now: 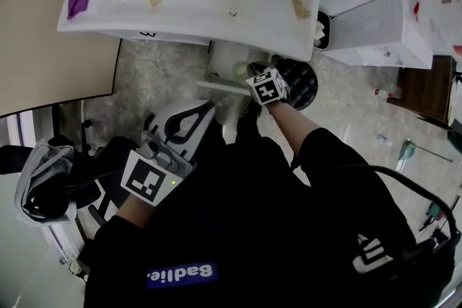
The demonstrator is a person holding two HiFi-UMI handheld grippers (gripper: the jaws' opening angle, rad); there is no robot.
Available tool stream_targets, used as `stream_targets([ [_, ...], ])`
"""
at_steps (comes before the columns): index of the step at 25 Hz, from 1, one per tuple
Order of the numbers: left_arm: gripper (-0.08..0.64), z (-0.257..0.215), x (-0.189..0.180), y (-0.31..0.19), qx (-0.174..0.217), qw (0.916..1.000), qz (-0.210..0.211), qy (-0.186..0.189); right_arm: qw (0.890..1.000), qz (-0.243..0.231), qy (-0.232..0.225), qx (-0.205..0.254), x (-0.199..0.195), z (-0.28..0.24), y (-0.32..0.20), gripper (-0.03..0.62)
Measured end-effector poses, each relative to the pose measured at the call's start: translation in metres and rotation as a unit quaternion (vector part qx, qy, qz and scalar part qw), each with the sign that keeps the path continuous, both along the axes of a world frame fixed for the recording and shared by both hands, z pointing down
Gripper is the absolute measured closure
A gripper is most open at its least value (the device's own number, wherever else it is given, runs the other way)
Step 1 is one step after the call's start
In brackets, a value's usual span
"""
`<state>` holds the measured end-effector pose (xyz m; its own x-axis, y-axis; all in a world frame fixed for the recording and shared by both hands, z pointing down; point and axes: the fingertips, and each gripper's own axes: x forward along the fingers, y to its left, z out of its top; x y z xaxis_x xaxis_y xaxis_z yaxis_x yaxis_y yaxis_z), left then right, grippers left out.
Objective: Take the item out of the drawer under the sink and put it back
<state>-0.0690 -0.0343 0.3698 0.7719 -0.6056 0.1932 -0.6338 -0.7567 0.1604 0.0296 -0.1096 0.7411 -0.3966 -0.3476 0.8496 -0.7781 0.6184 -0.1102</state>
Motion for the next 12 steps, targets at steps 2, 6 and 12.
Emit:
stream_targets([
  [2,0.555,0.003,-0.005,0.0,-0.006,0.9999,0.001,-0.008,1.0,-0.001,0.009,-0.011,-0.004,0.017,-0.003,0.571],
  [6,0.555,0.008,-0.011,-0.003,-0.004,0.9999,0.001,-0.016,0.999,0.001,0.025,-0.03,-0.01,0.045,-0.009,0.571],
  [12,0.555,0.014,-0.022,-0.002,-0.015,0.9998,-0.009,-0.012,0.997,0.012,0.05,-0.064,-0.011,0.083,-0.008,0.571],
])
